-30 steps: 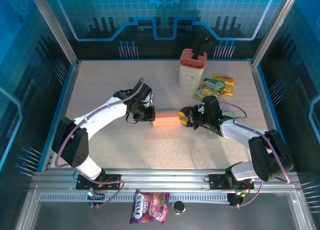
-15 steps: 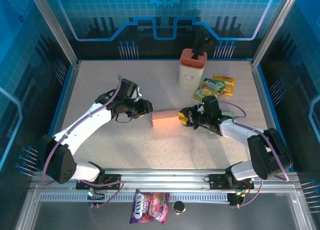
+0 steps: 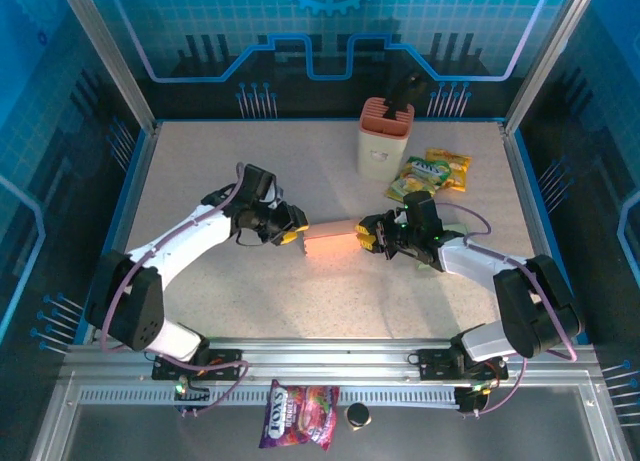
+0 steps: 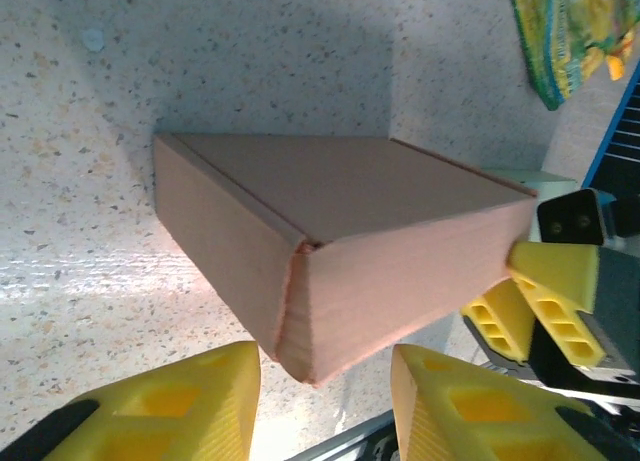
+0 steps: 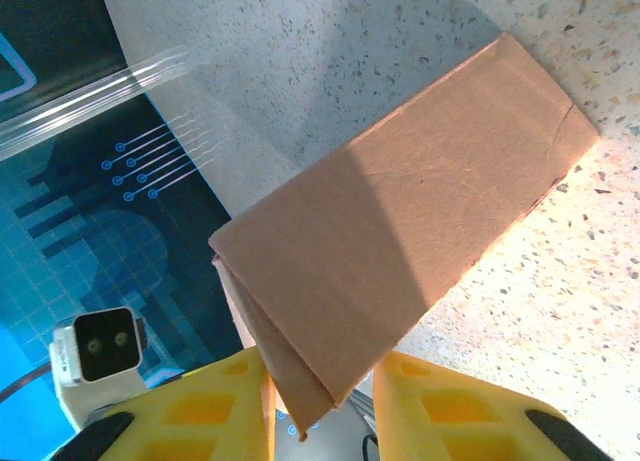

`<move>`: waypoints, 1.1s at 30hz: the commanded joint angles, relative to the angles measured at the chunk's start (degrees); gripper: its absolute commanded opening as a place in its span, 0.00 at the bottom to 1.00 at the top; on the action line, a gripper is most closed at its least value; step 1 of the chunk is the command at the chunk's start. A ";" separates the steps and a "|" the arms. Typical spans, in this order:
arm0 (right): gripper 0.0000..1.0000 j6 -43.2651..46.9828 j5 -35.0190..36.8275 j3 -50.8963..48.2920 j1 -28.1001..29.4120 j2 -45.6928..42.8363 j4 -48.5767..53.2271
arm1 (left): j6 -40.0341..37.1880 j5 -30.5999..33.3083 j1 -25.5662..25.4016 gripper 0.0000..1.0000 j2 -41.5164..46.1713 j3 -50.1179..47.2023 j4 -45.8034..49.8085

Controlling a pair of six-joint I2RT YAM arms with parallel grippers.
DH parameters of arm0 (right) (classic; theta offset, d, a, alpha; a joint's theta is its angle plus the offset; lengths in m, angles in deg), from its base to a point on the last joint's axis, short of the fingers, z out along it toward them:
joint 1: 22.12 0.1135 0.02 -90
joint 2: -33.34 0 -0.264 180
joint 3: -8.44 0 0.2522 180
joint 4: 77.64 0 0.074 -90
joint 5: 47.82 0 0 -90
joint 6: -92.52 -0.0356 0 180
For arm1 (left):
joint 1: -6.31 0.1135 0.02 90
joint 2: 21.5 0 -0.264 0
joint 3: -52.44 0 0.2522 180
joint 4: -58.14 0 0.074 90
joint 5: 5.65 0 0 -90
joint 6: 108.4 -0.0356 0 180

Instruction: Fold the paper box

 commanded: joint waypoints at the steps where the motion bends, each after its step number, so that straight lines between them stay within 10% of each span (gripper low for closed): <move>1: 0.30 0.81 0.68 -0.03 0.46 1.81 4.14 | -0.71 -1.33 0.31 0.39 -0.86 -1.70 -0.72; 18: 0.29 1.57 -0.28 1.68 0.45 2.47 8.29 | -4.74 -1.22 0.22 0.25 -2.97 -6.10 -3.30; 33: 0.70 -3.73 -1.17 11.39 -0.24 -1.63 20.94 | -14.42 4.08 -2.62 0.22 -0.12 -5.58 -1.44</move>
